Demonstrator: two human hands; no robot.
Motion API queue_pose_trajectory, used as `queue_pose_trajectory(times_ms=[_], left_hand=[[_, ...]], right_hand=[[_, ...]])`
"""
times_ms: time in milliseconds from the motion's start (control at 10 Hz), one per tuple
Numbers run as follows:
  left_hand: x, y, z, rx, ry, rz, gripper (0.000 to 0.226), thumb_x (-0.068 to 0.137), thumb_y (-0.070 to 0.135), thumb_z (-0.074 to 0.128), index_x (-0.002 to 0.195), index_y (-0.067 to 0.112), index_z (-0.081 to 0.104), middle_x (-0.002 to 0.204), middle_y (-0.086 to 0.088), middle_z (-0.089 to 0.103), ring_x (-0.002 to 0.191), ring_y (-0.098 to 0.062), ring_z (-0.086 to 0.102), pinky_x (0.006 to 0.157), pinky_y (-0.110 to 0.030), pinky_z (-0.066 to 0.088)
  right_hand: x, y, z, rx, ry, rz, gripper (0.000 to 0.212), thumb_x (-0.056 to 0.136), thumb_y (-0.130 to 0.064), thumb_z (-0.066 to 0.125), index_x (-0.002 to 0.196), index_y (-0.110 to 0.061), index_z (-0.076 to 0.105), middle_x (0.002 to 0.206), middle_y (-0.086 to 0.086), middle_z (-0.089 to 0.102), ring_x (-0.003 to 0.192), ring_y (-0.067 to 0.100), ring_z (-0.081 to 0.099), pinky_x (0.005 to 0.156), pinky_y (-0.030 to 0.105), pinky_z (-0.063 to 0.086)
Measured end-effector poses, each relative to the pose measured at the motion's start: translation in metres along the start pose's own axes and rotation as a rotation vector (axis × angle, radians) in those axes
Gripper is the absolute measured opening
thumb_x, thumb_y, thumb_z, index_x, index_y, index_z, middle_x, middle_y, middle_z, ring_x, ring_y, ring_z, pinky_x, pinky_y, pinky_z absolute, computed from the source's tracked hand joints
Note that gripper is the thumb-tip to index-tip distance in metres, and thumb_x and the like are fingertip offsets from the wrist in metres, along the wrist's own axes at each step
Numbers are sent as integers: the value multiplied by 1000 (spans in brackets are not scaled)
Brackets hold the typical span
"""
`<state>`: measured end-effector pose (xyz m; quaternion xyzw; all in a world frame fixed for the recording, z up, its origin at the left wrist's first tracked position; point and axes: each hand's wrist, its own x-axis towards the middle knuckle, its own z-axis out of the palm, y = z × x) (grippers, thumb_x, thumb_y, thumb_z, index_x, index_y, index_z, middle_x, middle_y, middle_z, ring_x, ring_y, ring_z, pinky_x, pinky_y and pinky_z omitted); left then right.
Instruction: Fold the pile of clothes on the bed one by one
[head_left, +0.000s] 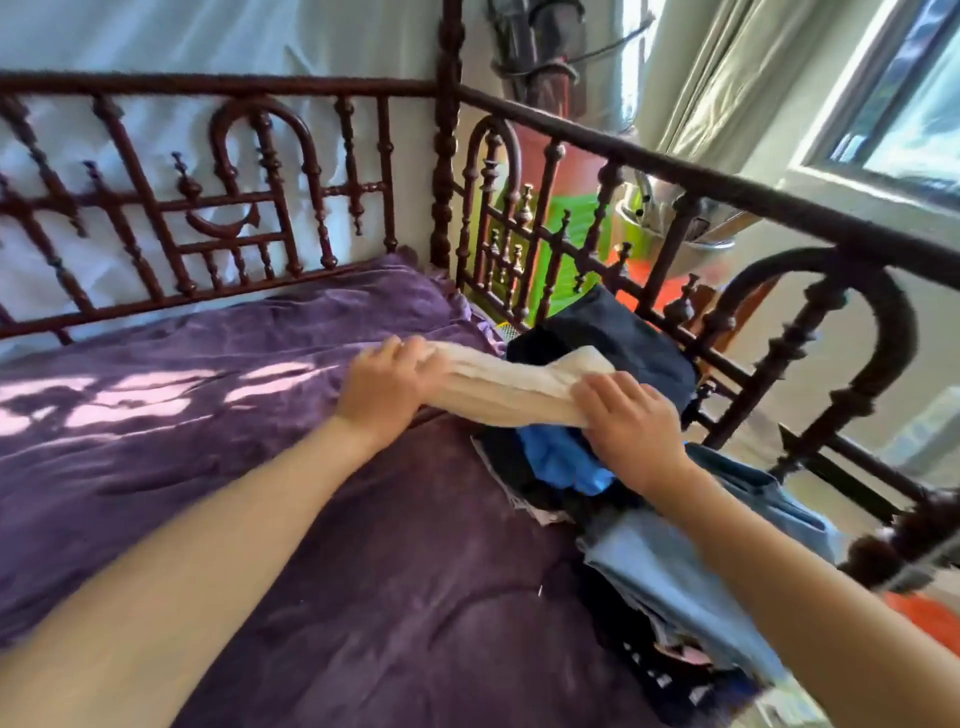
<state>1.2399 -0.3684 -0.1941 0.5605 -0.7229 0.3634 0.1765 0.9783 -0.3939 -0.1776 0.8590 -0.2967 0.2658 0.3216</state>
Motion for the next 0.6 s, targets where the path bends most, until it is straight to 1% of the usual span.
queue_pose_trajectory(times_ms=[100, 200, 300, 400, 500, 600], left_hand=[[114, 32, 8, 55, -55, -26, 39, 68, 12, 77, 105, 16, 68, 103, -13, 67, 82, -28, 65, 65, -32, 52], [175, 67, 41, 21, -458, -101, 70, 91, 9, 49, 149, 26, 13, 155, -20, 7, 140, -37, 17, 108, -52, 24], [173, 93, 68, -42, -797, -159, 84, 90, 11, 49, 149, 26, -8, 153, -20, -22, 142, -40, -13, 111, -60, 4], [145, 85, 77, -83, -852, -162, 83, 90, 25, 53, 149, 29, -6, 153, -18, -23, 142, -37, -17, 111, -58, 1], [125, 52, 66, -69, -919, -332, 78, 92, 29, 49, 150, 28, -5, 153, -17, -23, 142, -36, -16, 113, -56, 1], [115, 26, 41, -39, -896, -441, 75, 94, 28, 46, 150, 26, -4, 154, -16, -20, 143, -35, -13, 114, -53, 3]], right_hand=[[1, 85, 1, -111, 36, 189, 25, 70, -15, 53, 83, -3, 70, 84, 13, 68, 66, 30, 65, 46, 29, 48], [-7, 126, 30, -161, -177, 272, 36, 74, -19, 56, 106, -5, 67, 101, 20, 65, 79, 36, 65, 52, 36, 52], [-40, 141, 85, 16, -908, 398, 70, 92, -40, 50, 150, -24, 14, 153, 13, 20, 135, 30, 31, 102, 41, 38], [-65, 145, 122, 195, -1085, 513, 68, 93, -59, 34, 149, -35, 5, 156, 8, 13, 141, 29, 19, 111, 41, 28], [-39, 147, 133, 93, -938, 486, 56, 94, -58, 30, 141, -29, 31, 146, 5, 33, 133, 27, 34, 104, 41, 37], [9, 142, 126, 99, -852, 373, 55, 94, -57, 30, 137, -24, 39, 142, 5, 39, 131, 26, 36, 102, 41, 34]])
